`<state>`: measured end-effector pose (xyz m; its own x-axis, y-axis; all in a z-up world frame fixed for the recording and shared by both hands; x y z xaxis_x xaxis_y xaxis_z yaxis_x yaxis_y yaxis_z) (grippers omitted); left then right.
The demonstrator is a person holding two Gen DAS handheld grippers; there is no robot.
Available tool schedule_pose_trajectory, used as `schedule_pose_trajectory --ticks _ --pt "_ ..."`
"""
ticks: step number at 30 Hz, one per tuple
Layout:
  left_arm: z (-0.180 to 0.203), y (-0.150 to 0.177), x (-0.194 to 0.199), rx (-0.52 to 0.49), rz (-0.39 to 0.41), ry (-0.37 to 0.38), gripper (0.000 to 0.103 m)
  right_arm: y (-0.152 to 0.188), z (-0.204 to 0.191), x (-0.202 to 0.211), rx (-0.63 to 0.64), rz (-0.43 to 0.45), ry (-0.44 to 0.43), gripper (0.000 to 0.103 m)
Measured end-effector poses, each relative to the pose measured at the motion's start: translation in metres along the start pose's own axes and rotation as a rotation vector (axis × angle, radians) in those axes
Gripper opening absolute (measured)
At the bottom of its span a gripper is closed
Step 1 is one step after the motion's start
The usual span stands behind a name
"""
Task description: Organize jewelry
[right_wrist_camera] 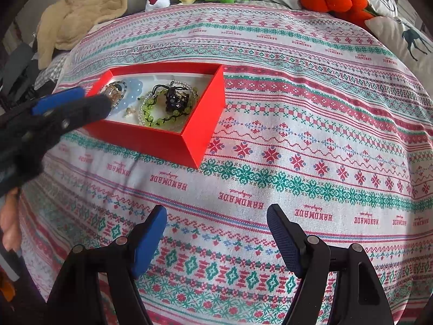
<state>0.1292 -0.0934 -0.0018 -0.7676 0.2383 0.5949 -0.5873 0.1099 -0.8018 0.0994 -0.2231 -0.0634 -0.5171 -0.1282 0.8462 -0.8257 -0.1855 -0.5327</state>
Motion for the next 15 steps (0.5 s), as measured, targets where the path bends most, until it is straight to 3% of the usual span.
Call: schedule_pose_trajectory --ticks 7,9,15 --pt "-0.013 0.034 0.019 0.081 -0.114 -0.074 0.094 0.003 -0.003 0.010 -0.014 0.001 0.041 0.078" --pt "-0.015 0.043 0.026 0.091 -0.135 -0.099 0.100 0.005 -0.003 0.016 -0.023 -0.001 0.062 0.082" --pt "-0.027 0.068 0.050 0.112 -0.181 -0.176 0.101 0.009 -0.006 0.034 -0.041 0.012 0.113 0.085"
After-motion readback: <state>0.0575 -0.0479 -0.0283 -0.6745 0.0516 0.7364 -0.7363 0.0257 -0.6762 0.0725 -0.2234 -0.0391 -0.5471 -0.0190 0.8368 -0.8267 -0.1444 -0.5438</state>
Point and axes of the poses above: each gripper's, at about its wrist camera, not at the fingertips, and x roughly against the way its jaws point, z to its right, y to its underside, the point moved 6 cm from there along -x, roughly the way its jaws point, and after that the axes turned 14 degrees about z, right-handed, at the moved point
